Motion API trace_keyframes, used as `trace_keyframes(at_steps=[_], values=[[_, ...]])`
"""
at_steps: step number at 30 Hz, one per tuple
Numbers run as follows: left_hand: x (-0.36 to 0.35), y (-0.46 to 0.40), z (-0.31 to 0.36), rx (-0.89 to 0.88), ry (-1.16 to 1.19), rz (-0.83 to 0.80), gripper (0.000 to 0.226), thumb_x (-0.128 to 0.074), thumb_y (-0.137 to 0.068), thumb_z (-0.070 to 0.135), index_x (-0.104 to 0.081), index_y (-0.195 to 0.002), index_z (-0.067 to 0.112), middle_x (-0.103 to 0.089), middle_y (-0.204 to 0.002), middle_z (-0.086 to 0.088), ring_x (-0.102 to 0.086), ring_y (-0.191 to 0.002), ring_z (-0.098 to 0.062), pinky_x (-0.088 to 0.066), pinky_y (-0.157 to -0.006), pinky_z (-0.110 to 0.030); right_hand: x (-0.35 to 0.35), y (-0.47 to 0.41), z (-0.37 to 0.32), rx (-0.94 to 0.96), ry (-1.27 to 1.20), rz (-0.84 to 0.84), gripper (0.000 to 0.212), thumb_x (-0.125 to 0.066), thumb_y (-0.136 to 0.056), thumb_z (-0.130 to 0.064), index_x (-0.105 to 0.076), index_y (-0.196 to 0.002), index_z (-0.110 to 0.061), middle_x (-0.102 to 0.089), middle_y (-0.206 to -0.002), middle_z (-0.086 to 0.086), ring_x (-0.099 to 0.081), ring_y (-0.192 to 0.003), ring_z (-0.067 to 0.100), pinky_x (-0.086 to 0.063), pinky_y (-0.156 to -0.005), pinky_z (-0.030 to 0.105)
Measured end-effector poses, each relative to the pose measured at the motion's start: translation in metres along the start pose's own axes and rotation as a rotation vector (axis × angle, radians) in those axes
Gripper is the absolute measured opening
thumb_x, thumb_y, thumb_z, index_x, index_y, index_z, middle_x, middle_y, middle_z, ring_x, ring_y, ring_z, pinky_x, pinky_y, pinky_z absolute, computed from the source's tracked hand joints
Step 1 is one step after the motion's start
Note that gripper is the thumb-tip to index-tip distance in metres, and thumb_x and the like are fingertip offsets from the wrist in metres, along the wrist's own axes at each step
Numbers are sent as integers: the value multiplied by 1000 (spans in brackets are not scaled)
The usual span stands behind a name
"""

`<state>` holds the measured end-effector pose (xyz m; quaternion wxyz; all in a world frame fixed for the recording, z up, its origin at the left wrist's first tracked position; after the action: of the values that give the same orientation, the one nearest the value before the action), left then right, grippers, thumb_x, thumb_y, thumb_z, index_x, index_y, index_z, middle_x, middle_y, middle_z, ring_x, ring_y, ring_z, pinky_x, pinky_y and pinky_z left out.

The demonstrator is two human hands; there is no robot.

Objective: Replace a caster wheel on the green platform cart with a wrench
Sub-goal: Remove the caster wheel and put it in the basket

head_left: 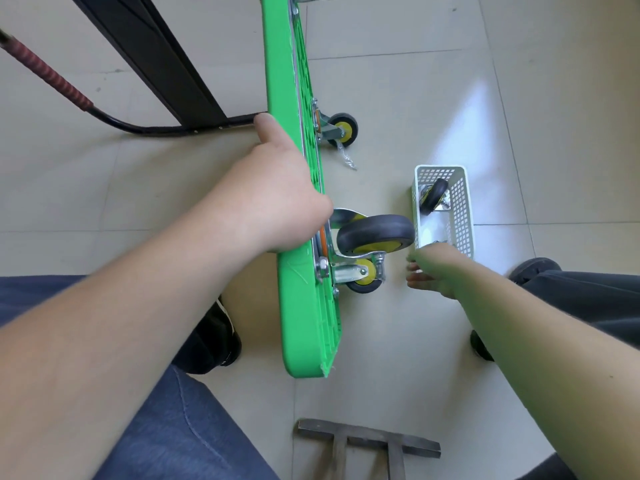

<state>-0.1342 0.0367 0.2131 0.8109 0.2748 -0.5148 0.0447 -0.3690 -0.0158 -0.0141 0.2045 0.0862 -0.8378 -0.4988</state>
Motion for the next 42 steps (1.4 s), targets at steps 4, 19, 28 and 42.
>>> trace_keyframes(at_steps=[4,19,28,42], values=[[2,2,2,-2,48,2,88,-61,-95,24,-1,-154,-5,-62,-120,-26,-45,-60,-17,-23,-42,-31,1,34,-33,128,-12,-19,18,-50,-101,-10,-59,-112,1,-60,-91,15,-61,-73,30,-60,-63,35],[3,4,4,-16,80,-22,93,-56,-96,19,10,-154,-10,-60,-131,-27,-53,-68,-19,-23,-41,-30,17,219,-77,572,121,-66,15,-61,-94,-13,-68,-82,-8,-57,-63,1,-51,-54,22,-42,-49,31],[2,0,2,-14,77,-15,92,-58,-95,20,6,-154,-9,-61,-128,-23,-40,-61,-16,-23,-44,-31,-45,226,-38,516,159,-179,41,-59,-99,-47,-74,-85,-12,-58,-53,-8,-52,-51,16,-41,-48,29],[2,0,3,-17,58,-12,88,-57,-95,20,2,-153,-11,-62,-126,-28,-43,-58,-16,-21,-33,-27,-57,217,-40,523,55,-222,32,-68,-96,-33,-66,-69,-16,-47,-56,-4,-38,-55,17,-31,-50,29]])
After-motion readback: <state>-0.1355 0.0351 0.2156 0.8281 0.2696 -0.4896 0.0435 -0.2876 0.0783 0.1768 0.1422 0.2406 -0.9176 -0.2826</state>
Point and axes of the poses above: each hand's wrist, its own y-axis away from the middle knuckle, its own x-axis out of the back of the hand, z = x × y, the point moved 2 cm from there along -y, towards the middle knuckle
